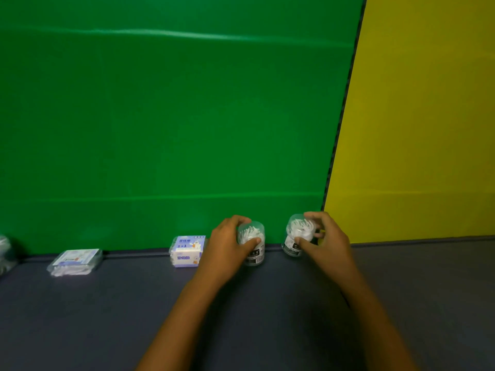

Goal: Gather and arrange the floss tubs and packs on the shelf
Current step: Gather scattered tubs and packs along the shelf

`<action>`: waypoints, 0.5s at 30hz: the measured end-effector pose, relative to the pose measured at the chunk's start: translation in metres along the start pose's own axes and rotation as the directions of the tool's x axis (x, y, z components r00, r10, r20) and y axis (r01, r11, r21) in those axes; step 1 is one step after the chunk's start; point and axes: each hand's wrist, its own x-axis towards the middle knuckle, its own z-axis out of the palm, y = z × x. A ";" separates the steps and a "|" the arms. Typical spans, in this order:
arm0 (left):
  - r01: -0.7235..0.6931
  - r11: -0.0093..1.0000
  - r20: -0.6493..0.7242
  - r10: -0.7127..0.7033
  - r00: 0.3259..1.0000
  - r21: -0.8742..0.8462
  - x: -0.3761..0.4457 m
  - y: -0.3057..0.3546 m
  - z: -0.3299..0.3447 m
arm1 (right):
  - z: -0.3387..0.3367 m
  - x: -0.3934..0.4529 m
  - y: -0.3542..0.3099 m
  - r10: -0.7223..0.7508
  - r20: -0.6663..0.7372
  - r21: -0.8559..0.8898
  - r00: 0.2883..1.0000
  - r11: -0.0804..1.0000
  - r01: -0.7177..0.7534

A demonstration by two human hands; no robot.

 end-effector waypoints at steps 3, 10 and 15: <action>0.021 1.000 -0.056 -0.021 0.998 -0.013 0.002 0.000 0.016 | 0.007 0.003 0.014 -0.003 -0.048 0.076 0.999 0.997 0.006; 0.037 0.994 -0.116 -0.049 0.992 -0.104 0.006 -0.010 0.043 | 0.016 0.006 0.025 -0.036 -0.103 0.110 0.994 0.993 0.047; -0.020 0.994 -0.112 0.007 0.994 -0.110 0.006 -0.011 0.061 | 0.012 0.007 0.028 -0.040 -0.134 0.121 0.990 0.991 0.056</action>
